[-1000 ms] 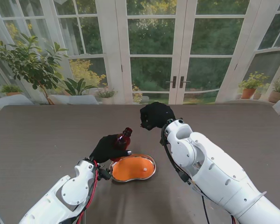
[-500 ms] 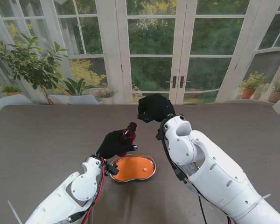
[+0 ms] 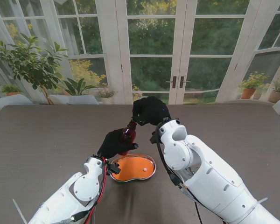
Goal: Collect the cotton balls from the tray into a sample bottle
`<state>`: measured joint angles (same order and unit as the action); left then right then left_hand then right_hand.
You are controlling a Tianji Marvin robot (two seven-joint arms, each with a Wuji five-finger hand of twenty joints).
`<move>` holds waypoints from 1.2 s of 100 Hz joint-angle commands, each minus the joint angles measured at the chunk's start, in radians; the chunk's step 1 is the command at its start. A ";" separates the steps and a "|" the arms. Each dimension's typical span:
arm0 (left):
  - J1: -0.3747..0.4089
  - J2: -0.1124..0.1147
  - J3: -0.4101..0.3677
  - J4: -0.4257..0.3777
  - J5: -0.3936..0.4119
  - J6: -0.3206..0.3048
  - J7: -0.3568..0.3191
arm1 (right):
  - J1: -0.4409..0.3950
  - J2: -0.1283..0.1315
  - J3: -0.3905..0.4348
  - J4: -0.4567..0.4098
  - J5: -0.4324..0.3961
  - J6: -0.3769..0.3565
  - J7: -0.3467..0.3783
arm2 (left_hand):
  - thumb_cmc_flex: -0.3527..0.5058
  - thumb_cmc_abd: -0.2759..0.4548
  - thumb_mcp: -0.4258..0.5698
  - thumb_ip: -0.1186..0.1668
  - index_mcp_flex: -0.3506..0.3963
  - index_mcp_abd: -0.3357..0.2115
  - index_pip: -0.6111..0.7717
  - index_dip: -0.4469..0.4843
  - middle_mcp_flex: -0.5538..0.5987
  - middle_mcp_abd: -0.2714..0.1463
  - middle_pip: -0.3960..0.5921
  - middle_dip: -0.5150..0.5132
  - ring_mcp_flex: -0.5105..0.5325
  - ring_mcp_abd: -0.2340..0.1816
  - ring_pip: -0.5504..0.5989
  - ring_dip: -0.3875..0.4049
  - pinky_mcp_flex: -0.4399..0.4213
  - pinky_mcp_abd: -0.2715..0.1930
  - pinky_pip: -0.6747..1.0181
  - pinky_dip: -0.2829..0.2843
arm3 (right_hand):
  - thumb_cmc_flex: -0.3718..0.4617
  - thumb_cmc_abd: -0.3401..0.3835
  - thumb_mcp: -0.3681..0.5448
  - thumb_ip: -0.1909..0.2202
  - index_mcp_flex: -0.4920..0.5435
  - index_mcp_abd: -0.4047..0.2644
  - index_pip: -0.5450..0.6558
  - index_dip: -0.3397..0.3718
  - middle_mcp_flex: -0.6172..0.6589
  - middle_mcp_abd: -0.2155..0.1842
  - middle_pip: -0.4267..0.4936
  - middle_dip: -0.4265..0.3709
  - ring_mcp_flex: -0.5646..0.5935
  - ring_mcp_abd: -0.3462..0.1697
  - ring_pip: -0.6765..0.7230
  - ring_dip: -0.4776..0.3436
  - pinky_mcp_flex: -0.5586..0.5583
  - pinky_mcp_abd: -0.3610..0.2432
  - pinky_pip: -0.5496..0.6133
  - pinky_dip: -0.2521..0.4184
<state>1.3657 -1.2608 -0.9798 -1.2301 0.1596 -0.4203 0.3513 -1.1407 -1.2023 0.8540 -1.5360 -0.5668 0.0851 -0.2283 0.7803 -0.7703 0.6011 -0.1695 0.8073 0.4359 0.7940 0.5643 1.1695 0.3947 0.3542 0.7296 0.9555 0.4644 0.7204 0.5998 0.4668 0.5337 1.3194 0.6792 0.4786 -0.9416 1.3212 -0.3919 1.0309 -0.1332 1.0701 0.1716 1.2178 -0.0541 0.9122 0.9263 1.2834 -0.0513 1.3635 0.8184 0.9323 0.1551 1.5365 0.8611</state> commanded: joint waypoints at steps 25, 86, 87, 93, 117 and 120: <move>-0.004 -0.016 0.005 0.006 -0.009 -0.011 0.000 | -0.015 -0.007 -0.006 -0.012 0.003 -0.007 0.008 | 0.185 0.216 0.140 0.011 0.093 -0.203 0.135 0.026 0.058 -0.081 0.008 0.014 -0.003 0.030 0.014 0.017 -0.046 -0.017 -0.033 0.008 | 0.024 0.015 0.027 0.024 0.020 0.025 0.029 0.027 0.034 0.007 0.013 0.016 0.036 -0.024 0.041 0.020 0.017 0.015 0.058 -0.001; -0.014 -0.025 0.013 0.021 -0.017 -0.024 0.015 | -0.021 -0.010 -0.019 -0.005 0.024 -0.014 0.013 | 0.185 0.215 0.140 0.011 0.094 -0.209 0.134 0.025 0.055 -0.085 0.006 0.020 -0.003 0.027 0.013 0.017 -0.047 -0.016 -0.035 0.007 | 0.024 0.021 0.025 0.025 0.019 0.029 0.028 0.028 0.033 0.008 0.012 0.017 0.036 -0.019 0.041 0.019 0.015 0.018 0.058 0.000; -0.014 -0.025 0.013 0.021 -0.017 -0.024 0.015 | -0.021 -0.010 -0.019 -0.005 0.025 -0.014 0.013 | 0.185 0.214 0.140 0.012 0.094 -0.208 0.133 0.025 0.056 -0.085 0.006 0.021 -0.004 0.026 0.013 0.017 -0.047 -0.016 -0.035 0.007 | 0.024 0.021 0.025 0.025 0.019 0.029 0.028 0.028 0.033 0.008 0.012 0.017 0.036 -0.019 0.040 0.019 0.015 0.018 0.058 0.000; -0.014 -0.025 0.014 0.022 -0.017 -0.024 0.017 | -0.022 -0.010 -0.019 -0.005 0.030 -0.014 0.015 | 0.186 0.212 0.140 0.012 0.095 -0.212 0.133 0.025 0.056 -0.087 0.007 0.023 -0.004 0.024 0.013 0.017 -0.048 -0.017 -0.035 0.007 | 0.024 0.024 0.024 0.026 0.018 0.030 0.028 0.028 0.032 0.008 0.012 0.017 0.036 -0.016 0.040 0.019 0.014 0.019 0.057 0.001; -0.020 -0.026 0.017 0.031 -0.004 -0.029 0.024 | -0.025 -0.012 -0.019 -0.004 0.049 -0.021 0.018 | 0.182 0.205 0.142 0.014 0.096 -0.229 0.130 0.023 0.056 -0.098 0.004 0.032 -0.003 0.011 0.013 0.016 -0.047 -0.024 -0.035 0.007 | 0.014 0.036 0.020 0.026 0.011 0.041 0.019 0.021 0.030 0.010 0.004 0.011 0.035 -0.008 0.038 0.018 0.009 0.023 0.057 0.002; -0.020 -0.027 0.017 0.032 -0.002 -0.030 0.025 | -0.026 -0.012 -0.018 -0.004 0.052 -0.022 0.020 | 0.182 0.204 0.143 0.014 0.097 -0.230 0.130 0.023 0.057 -0.100 0.004 0.032 -0.004 0.010 0.013 0.016 -0.047 -0.025 -0.035 0.007 | 0.012 0.037 0.019 0.026 0.011 0.042 0.018 0.019 0.030 0.011 0.003 0.010 0.035 -0.008 0.037 0.017 0.008 0.023 0.057 0.002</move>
<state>1.3487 -1.2790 -0.9640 -1.1988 0.1540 -0.4452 0.3919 -1.1588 -1.2078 0.8384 -1.5382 -0.5191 0.0701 -0.2267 0.7803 -0.7703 0.6011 -0.1695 0.8074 0.4359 0.7940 0.5643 1.1695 0.3947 0.3542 0.7469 0.9555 0.4644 0.7204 0.5998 0.4653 0.5348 1.3194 0.6797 0.4786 -0.9181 1.3212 -0.3873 1.0308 -0.1036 1.0701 0.1724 1.2178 -0.0446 0.9122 0.9305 1.2835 -0.0410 1.3650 0.8190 0.9323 0.1576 1.5365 0.8610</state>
